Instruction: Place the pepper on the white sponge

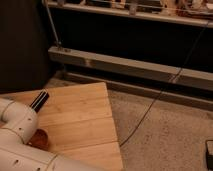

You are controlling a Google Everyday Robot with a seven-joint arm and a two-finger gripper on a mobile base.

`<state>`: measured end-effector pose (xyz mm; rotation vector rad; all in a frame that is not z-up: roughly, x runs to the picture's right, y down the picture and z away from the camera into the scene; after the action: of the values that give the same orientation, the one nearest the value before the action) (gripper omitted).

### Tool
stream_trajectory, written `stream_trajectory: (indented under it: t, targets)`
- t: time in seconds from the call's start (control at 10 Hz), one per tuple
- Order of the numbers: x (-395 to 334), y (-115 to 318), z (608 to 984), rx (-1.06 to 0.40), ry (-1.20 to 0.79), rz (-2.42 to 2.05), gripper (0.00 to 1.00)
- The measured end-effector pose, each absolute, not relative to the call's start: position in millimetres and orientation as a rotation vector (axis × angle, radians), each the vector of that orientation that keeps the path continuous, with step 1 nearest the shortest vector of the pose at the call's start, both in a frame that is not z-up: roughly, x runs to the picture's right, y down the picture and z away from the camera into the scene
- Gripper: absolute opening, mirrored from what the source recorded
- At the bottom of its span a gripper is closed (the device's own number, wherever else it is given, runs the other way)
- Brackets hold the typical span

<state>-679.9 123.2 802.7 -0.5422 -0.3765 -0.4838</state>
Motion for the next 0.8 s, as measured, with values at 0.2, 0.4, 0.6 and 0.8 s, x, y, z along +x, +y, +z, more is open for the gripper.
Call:
stream_trajectory:
  t: [0.2, 0.4, 0.6, 0.8]
  targets:
    - [-676.5, 124.1, 813.2, -0.54, -0.376, -0.476, 0.0]
    - [-674.9, 122.5, 822.1, -0.525, -0.375, -0.477, 0.0]
    - [-677.1, 112.5, 829.3, -0.474, -0.37, -0.485, 0.0]
    - [-681.1, 94.5, 836.4, -0.381, -0.343, -0.506, 0.0]
